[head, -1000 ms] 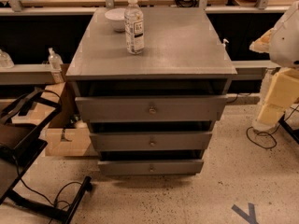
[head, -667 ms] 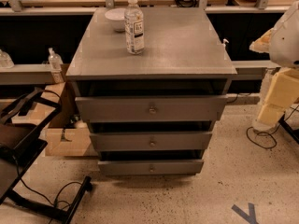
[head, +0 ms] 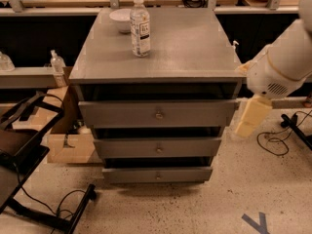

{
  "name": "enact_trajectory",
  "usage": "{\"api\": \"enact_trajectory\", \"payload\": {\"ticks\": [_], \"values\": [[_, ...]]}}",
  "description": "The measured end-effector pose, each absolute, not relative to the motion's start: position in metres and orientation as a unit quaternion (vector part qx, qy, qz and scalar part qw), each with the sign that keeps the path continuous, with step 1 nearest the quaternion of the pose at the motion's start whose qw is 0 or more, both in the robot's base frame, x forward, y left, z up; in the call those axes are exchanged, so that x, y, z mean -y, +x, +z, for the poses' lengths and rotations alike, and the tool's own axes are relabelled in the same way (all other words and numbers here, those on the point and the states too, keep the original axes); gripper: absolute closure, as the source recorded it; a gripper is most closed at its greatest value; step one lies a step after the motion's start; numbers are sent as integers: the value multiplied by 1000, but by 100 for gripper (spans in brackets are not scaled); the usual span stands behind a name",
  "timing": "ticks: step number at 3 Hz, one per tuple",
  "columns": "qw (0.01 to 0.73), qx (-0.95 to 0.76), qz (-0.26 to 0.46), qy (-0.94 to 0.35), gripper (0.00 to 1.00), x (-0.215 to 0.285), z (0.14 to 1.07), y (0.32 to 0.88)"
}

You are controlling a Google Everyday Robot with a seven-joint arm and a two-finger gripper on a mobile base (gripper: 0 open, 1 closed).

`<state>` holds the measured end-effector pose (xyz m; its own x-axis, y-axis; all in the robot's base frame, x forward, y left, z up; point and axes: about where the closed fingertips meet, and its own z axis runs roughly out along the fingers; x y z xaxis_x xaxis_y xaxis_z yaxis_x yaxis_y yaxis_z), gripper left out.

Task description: Open bottom drawer

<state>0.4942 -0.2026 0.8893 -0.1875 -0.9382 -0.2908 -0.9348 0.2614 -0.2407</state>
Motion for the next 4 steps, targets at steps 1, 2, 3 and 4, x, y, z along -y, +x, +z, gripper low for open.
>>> {"api": "enact_trajectory", "payload": {"ticks": [1, 2, 3, 4], "values": [[228, -761, -1, -607, 0, 202, 809, 531], [247, -758, -20, -603, 0, 206, 755, 535], [281, -773, -40, -568, 0, 209, 725, 552], [318, -769, -55, -552, 0, 206, 738, 570]]}}
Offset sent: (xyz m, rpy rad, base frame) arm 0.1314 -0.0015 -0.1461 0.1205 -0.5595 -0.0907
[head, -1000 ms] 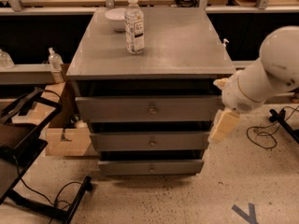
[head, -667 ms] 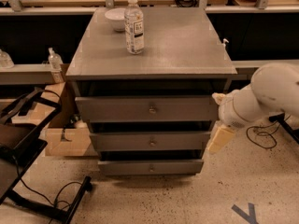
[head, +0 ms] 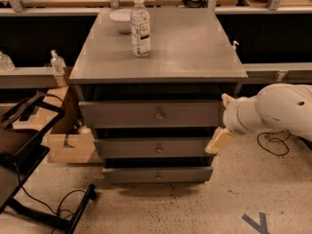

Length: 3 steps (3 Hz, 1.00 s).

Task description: Open bottom drawer

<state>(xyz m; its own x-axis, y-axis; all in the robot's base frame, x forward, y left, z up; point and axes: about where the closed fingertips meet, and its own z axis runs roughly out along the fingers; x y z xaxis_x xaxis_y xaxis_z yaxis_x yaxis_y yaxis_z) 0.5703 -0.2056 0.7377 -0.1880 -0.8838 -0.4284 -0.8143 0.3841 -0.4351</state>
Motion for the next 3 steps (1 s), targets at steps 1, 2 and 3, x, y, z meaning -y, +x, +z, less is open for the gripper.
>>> {"api": "enact_trajectory", "payload": {"ticks": [1, 2, 3], "values": [[297, -770, -47, -562, 0, 195, 706, 566], [264, -767, -57, -582, 0, 182, 652, 554], [247, -740, -82, -621, 0, 184, 576, 549]]}}
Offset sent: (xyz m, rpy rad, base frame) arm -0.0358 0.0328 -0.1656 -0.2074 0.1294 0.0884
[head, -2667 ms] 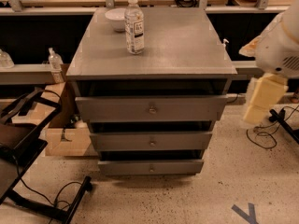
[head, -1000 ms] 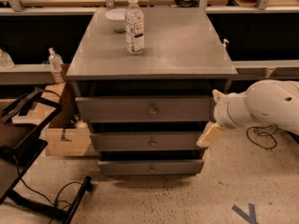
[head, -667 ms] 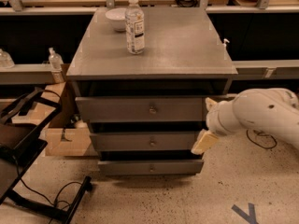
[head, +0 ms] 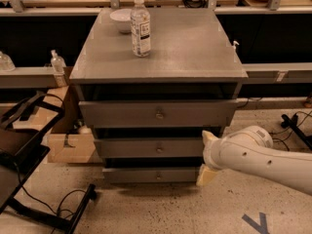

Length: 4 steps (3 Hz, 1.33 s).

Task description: Open bottom drawer

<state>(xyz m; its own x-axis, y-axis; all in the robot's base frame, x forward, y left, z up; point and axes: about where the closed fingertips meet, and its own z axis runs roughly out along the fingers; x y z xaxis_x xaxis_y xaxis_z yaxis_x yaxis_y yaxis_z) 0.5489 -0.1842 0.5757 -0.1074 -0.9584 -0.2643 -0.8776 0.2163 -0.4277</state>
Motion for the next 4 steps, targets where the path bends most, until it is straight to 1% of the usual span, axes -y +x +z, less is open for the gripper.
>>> {"api": "enact_trajectory", "payload": {"ticks": [2, 3, 4], "values": [[265, -710, -77, -648, 0, 188, 478, 580], [265, -710, -76, -649, 0, 187, 477, 580], [249, -687, -57, -680, 0, 160, 444, 575]]}}
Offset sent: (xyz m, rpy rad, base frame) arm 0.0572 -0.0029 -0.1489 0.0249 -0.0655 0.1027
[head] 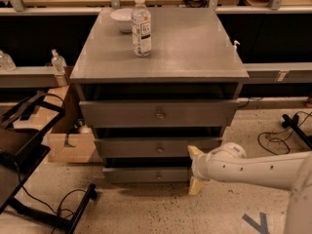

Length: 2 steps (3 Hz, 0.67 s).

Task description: Open bottom drawer

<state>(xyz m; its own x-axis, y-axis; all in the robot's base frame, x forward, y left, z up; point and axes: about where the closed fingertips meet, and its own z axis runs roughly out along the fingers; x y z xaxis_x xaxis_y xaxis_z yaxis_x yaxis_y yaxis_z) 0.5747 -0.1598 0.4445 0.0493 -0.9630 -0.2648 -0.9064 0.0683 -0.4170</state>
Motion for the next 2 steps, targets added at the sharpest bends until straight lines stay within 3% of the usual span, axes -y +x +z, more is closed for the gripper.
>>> {"api": "enact_trajectory", "payload": {"ticks": [2], "values": [[236, -650, -24, -722, 0, 126, 374, 566]]}}
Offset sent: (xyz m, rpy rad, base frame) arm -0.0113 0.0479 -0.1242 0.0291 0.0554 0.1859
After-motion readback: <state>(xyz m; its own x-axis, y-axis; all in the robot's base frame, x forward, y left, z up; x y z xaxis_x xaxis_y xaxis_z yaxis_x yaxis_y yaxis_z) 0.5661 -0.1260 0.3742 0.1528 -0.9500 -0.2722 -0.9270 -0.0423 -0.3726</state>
